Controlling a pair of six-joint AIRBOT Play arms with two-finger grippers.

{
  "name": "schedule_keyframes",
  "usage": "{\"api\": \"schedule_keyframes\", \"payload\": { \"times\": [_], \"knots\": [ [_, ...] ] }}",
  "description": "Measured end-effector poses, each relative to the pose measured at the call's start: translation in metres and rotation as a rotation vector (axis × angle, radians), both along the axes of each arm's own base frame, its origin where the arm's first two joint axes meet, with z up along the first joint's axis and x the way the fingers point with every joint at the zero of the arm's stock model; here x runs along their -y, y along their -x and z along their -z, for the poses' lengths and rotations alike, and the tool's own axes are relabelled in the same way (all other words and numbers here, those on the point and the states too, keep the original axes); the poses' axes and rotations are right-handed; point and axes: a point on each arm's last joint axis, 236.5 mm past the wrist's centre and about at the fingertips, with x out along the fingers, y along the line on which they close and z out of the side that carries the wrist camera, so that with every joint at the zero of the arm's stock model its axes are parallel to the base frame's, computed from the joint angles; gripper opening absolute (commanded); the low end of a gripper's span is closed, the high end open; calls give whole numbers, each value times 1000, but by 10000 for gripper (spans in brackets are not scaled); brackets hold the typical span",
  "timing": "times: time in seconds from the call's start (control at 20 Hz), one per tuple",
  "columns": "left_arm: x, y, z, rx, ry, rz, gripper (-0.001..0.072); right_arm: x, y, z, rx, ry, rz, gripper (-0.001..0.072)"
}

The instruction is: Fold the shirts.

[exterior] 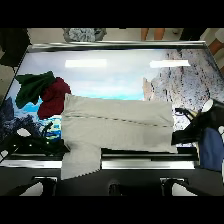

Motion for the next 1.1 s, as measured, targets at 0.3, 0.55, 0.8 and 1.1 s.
{"api": "schedule_keyframes", "payload": {
  "times": [0.3, 0.55, 0.8, 1.1],
  "knots": [
    [-2, -2, -1, 21, -13, 14, 34, -4, 13, 33, 14, 20, 39, 666],
    [-9, -19, -2, 82, -45, 11, 35, -3, 5, 41, 40, 53, 129, 266],
    [-23, -52, -6, 205, -105, -1, 30, -4, -3, 39, 65, 53, 154, 42],
    [-41, -140, -102, 543, -168, -31, 28, 10, -68, -17, 282, 59, 72, 41]
  ]
}}
